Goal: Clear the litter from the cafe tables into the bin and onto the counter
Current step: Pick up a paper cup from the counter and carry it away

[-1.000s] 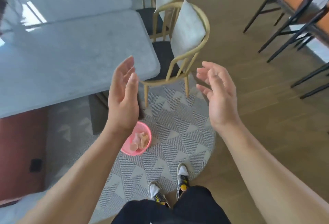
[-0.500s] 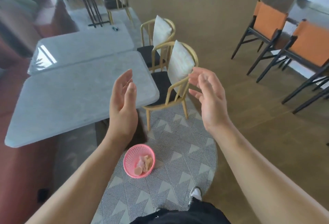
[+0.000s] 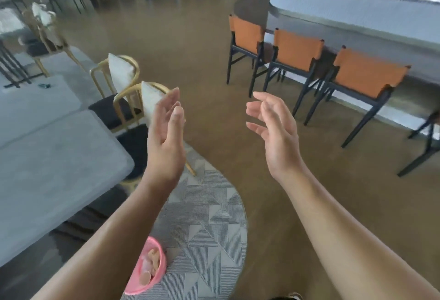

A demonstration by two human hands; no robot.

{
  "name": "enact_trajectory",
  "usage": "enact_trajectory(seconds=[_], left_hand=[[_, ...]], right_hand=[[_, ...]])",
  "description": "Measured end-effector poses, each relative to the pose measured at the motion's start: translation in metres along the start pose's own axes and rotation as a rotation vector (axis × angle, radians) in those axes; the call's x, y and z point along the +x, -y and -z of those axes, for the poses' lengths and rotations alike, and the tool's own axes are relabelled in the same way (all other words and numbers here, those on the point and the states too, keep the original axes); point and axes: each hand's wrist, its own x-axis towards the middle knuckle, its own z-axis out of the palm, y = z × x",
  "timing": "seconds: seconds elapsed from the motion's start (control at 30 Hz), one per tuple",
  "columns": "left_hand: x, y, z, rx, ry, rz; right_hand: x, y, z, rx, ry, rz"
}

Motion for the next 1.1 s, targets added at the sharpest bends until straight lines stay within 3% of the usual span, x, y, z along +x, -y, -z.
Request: enact_trajectory(seconds=[0.5,1.1], left_hand=[[-0.023,-0.016,-0.402,-0.225,0.478,-0.005],[-0.018,-0.004,-0.722,-0.354,0.818,-0.006]], right_hand=[[0.027,0.063,0.368,-0.151,-0.484,0.107],[0.089,0.073,0.623,-0.253,-0.795,0.143]])
